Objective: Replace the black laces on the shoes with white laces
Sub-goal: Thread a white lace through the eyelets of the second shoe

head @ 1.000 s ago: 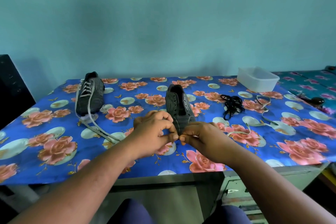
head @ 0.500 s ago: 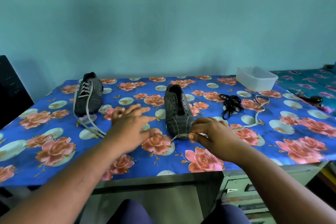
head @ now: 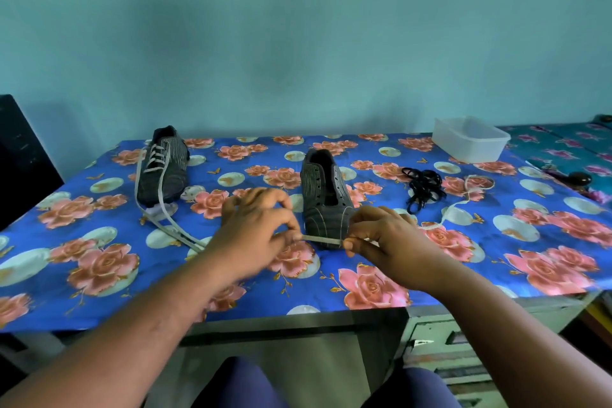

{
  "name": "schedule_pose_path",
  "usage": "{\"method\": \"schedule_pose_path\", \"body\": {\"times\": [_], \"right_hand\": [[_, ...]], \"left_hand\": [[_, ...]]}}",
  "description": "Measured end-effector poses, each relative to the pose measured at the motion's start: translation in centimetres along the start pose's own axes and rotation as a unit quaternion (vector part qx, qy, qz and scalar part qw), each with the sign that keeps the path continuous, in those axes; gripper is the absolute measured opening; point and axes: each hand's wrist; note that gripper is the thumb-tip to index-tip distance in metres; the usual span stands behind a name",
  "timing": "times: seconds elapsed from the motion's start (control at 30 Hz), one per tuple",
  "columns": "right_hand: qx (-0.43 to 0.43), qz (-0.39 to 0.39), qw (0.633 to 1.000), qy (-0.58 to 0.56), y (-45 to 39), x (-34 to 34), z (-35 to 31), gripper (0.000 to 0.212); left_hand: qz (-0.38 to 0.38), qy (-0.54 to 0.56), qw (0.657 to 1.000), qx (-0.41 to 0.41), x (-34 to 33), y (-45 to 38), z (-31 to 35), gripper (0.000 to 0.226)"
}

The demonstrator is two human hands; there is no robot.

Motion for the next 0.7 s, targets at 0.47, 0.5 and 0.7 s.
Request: {"method": "schedule_pose_path", "body": {"times": [0.47, 0.5, 0.7], "right_hand": [[-0.036, -0.011, 0.999, -0.016, 0.7, 0.1, 0.2, 0.023], [-0.027, -0.013, 0.999, -0.018, 0.5, 0.0, -0.1, 0.024], [0.003, 0.004, 1.000, -0.031, 0.2, -0.2, -0.9, 0.028]], "left_hand": [[-0.092, -0.002, 0.996, -0.002, 0.4, 0.1, 0.0, 0.084], [-0.094, 0.034, 0.995, -0.016, -0.1, 0.0, 1.1, 0.080], [-0.024, 0.092, 0.995, -0.043, -1.9, -0.6, 3.3, 0.031]]}}
Point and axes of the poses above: each hand's wrist, its own y-axis away from the middle knuckle, its own x-axis out of the back of the hand, z = x × y, and after that the axes turned 6 degrees about -z, right-handed
